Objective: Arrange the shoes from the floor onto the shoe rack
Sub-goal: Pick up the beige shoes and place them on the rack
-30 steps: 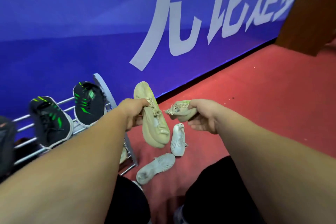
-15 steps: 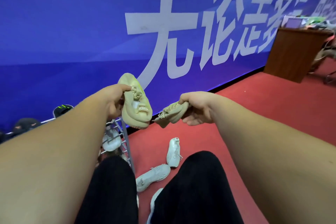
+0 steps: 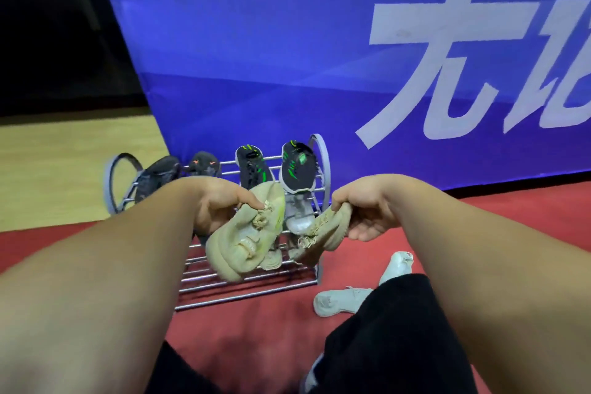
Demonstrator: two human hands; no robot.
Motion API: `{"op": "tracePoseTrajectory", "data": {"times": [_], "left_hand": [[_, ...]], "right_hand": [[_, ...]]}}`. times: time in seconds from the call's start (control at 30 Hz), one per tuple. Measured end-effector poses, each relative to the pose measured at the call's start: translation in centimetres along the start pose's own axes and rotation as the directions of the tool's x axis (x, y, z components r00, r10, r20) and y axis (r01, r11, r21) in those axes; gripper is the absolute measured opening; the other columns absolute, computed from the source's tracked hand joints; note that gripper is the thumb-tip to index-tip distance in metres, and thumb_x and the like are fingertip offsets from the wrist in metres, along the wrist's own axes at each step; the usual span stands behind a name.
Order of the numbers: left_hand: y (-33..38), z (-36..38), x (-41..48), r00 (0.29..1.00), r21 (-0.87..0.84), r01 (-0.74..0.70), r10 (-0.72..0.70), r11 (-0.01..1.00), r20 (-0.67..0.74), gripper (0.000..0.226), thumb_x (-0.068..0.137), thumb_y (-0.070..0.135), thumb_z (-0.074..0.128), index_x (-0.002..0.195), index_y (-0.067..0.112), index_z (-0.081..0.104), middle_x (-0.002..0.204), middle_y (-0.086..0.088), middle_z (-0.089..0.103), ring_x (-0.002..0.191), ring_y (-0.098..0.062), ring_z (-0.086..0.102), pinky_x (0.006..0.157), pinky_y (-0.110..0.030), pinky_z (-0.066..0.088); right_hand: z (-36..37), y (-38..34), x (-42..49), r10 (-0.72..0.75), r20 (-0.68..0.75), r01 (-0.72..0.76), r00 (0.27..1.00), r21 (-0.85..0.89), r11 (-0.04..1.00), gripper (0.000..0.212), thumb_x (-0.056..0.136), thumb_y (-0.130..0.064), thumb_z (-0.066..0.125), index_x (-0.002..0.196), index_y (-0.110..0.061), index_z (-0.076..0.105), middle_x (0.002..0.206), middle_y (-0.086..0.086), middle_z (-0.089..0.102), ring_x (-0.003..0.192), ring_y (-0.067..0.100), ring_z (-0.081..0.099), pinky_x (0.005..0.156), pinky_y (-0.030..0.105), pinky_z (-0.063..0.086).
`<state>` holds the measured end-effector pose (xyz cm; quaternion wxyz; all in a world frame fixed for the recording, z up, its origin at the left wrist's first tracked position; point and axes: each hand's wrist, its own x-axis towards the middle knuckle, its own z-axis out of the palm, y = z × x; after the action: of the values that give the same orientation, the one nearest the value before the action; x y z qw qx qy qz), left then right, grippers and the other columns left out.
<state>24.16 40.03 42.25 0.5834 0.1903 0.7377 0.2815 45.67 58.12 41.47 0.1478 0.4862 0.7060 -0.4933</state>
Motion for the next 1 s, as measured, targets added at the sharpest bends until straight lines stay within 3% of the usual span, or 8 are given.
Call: {"op": "tracePoseTrajectory", "data": {"times": [0.23,0.4,0.5,0.6,0.73,0.83,1.0], "left_hand": [[-9.8,-6.8,2.2,0.984,-0.132,0.173,-0.166,0.976,0.062,0.029,0.088,0.012,0.068,0.114,0.000,0.071,0.118,-0.022,0.071,0.098,-0.034,0.072,0.091,-0.047,0.059],[-16.8,-10.0,5.3,0.970,-0.281,0.241,-0.223,0.929,0.093,0.025,0.084,0.005,0.061,0.104,-0.003,0.072,0.103,-0.024,0.074,0.085,-0.034,0.075,0.077,-0.043,0.062],[-19.8,-11.5,7.5,0.964,-0.326,0.267,-0.246,0.907,0.104,0.020,0.083,0.005,0.057,0.091,-0.005,0.073,0.089,-0.023,0.074,0.074,-0.032,0.074,0.071,-0.038,0.062],[-22.8,-13.3,10.4,0.956,-0.373,0.290,-0.280,0.881,0.083,0.029,0.075,0.004,0.057,0.098,-0.006,0.072,0.097,-0.025,0.073,0.082,-0.034,0.073,0.078,-0.039,0.061],[-26.5,-15.6,14.6,0.934,-0.444,0.328,-0.357,0.834,0.020,0.025,0.069,0.008,0.051,0.083,-0.003,0.068,0.080,-0.021,0.070,0.070,-0.032,0.067,0.082,-0.037,0.056],[-28.0,-16.7,17.0,0.933,-0.519,0.287,-0.358,0.805,-0.041,0.028,0.062,0.008,0.055,0.086,0.000,0.067,0.085,-0.022,0.067,0.077,-0.033,0.065,0.092,-0.042,0.054],[-27.9,-17.9,20.1,0.915,-0.580,0.177,-0.350,0.795,-0.200,0.027,0.070,0.000,0.050,0.091,-0.001,0.067,0.090,-0.024,0.064,0.073,-0.033,0.065,0.085,-0.043,0.057]], "right_hand": [[8.2,-5.4,8.1,0.085,0.207,-0.038,0.975,-0.222,0.974,0.031,0.091,-0.034,0.050,0.079,-0.013,0.068,0.068,0.002,0.062,0.055,0.013,0.060,0.060,0.025,0.050],[14.9,-6.6,13.7,0.147,0.278,-0.091,0.949,-0.205,0.975,0.029,0.094,-0.028,0.047,0.083,-0.008,0.065,0.063,0.005,0.062,0.052,0.014,0.059,0.054,0.025,0.050],[18.7,-5.6,16.8,0.136,0.252,-0.132,0.958,-0.034,0.991,0.021,0.095,-0.021,0.052,0.102,-0.006,0.064,0.069,0.008,0.068,0.054,0.016,0.063,0.052,0.024,0.054],[22.3,-4.1,20.0,0.144,0.240,-0.197,0.960,0.211,0.957,0.025,0.098,-0.016,0.056,0.118,-0.002,0.058,0.077,0.014,0.074,0.059,0.020,0.067,0.059,0.031,0.059],[26.4,-2.6,23.8,0.151,0.309,-0.286,0.939,0.461,0.840,0.030,0.101,-0.013,0.059,0.129,-0.003,0.057,0.093,0.015,0.075,0.071,0.021,0.071,0.054,0.028,0.057],[28.8,-2.3,26.0,0.120,0.339,-0.314,0.933,0.606,0.731,0.030,0.102,-0.010,0.056,0.132,-0.011,0.058,0.090,0.012,0.075,0.076,0.023,0.063,0.064,0.031,0.058],[31.7,-2.9,29.3,0.082,0.324,-0.306,0.942,0.739,0.600,0.034,0.103,-0.010,0.055,0.136,-0.020,0.057,0.109,0.011,0.074,0.084,0.023,0.071,0.072,0.032,0.054]]}}
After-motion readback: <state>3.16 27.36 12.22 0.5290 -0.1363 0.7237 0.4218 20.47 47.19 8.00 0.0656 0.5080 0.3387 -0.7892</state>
